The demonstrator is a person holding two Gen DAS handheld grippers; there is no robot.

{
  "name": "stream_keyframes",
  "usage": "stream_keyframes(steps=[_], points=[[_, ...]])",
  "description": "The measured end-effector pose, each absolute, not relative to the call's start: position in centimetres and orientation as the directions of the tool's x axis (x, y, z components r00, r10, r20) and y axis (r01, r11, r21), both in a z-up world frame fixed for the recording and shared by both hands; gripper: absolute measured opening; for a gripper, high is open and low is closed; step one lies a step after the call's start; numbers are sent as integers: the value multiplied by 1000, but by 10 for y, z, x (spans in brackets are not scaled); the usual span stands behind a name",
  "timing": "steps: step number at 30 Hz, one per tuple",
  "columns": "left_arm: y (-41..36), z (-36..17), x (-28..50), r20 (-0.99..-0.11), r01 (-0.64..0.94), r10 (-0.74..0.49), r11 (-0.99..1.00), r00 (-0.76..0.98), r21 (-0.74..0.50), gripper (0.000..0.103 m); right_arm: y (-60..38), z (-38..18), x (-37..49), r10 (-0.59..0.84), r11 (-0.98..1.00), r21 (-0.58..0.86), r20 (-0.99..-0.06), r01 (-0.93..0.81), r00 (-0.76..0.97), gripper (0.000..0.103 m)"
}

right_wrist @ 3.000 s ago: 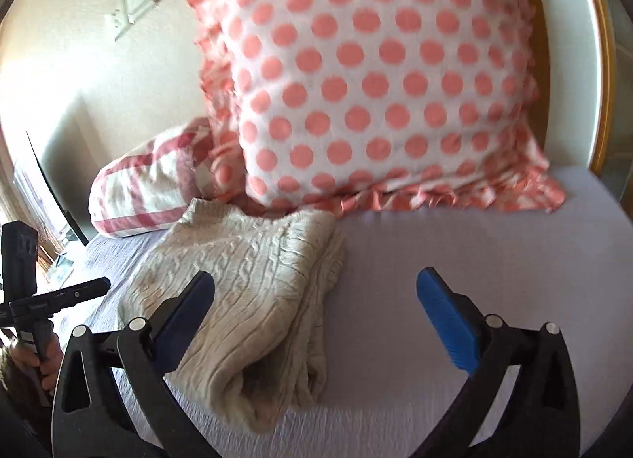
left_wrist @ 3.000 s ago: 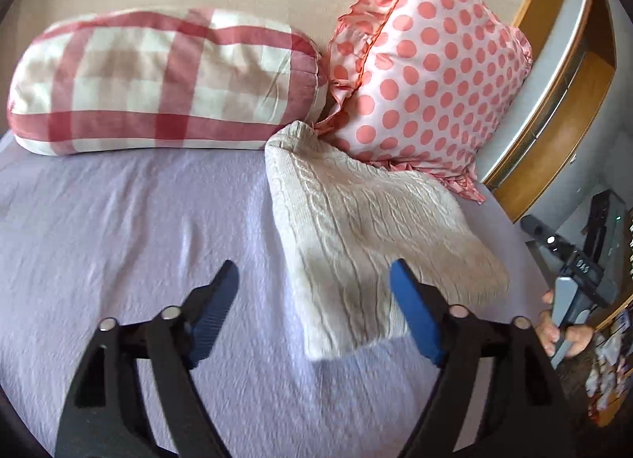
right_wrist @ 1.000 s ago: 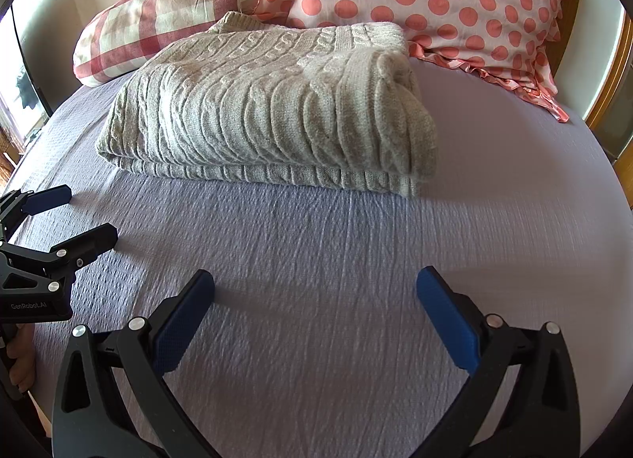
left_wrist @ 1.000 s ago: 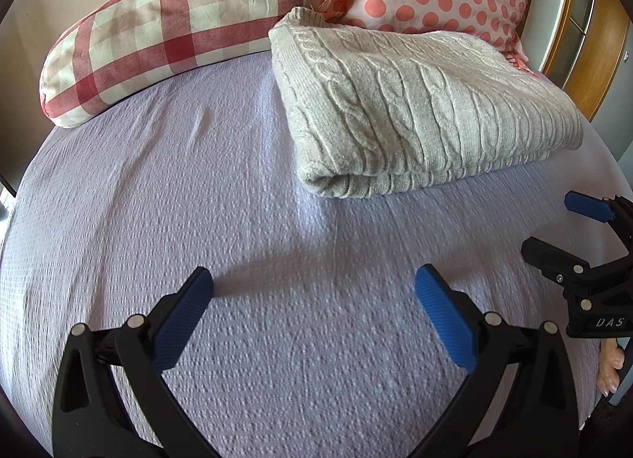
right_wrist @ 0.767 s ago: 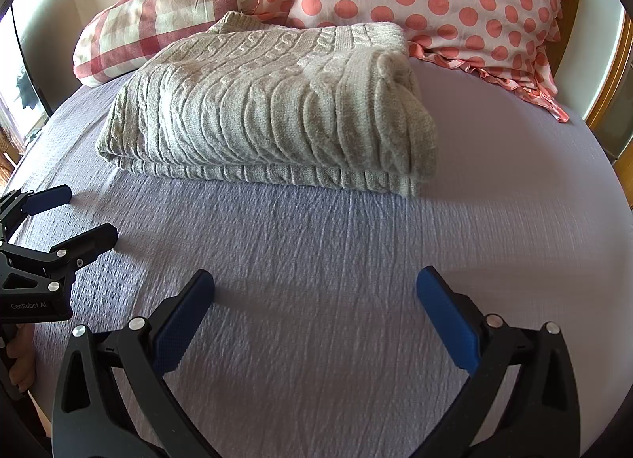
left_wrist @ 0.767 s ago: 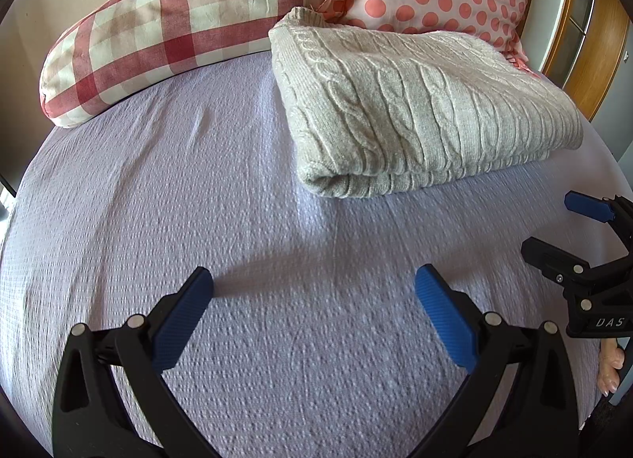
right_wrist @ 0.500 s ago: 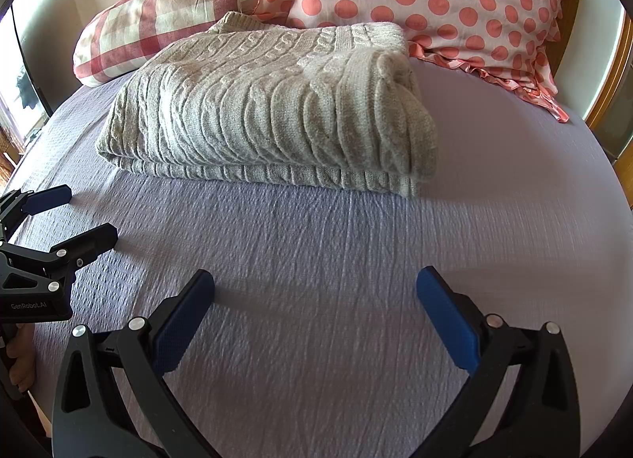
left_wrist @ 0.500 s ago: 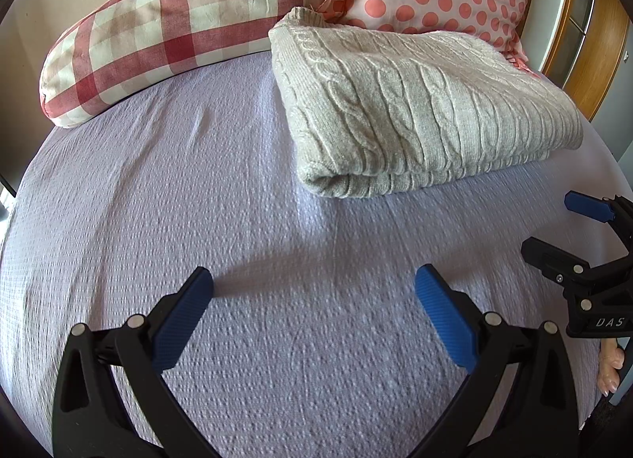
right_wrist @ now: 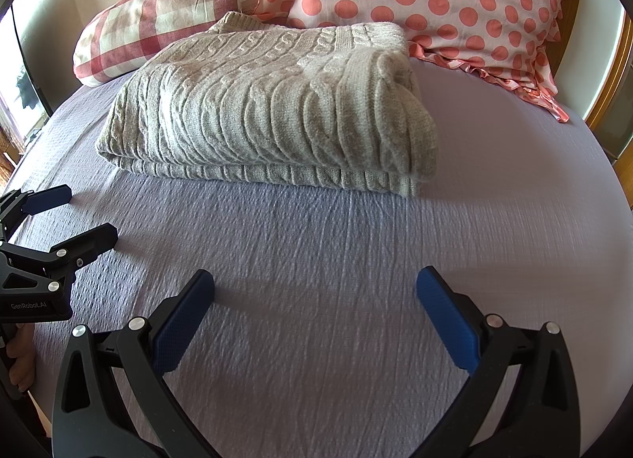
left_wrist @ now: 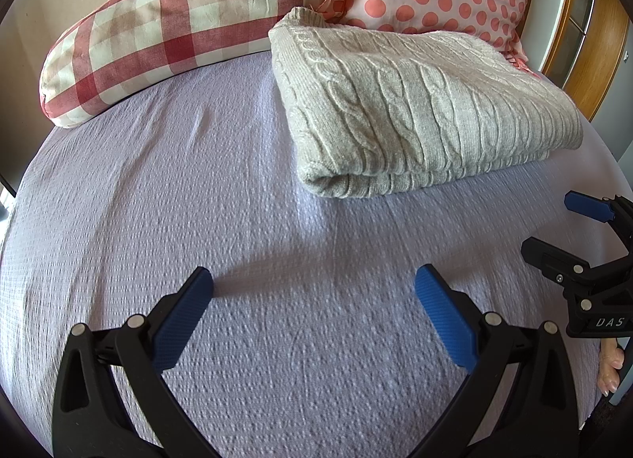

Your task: Fold small clothes

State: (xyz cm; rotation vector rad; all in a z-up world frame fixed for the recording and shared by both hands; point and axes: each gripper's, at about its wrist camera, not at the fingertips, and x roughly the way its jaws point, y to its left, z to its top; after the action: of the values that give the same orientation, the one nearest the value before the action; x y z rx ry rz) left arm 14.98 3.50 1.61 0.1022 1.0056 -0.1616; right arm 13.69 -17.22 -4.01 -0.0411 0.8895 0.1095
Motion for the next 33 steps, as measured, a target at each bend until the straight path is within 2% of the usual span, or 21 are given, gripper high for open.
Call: stream_keyframes(steps=[33], points=[[31,17,157,-867,190,-88,982,491,8,101,-172,-40,137,78,994,10,-777,-112,625,102]])
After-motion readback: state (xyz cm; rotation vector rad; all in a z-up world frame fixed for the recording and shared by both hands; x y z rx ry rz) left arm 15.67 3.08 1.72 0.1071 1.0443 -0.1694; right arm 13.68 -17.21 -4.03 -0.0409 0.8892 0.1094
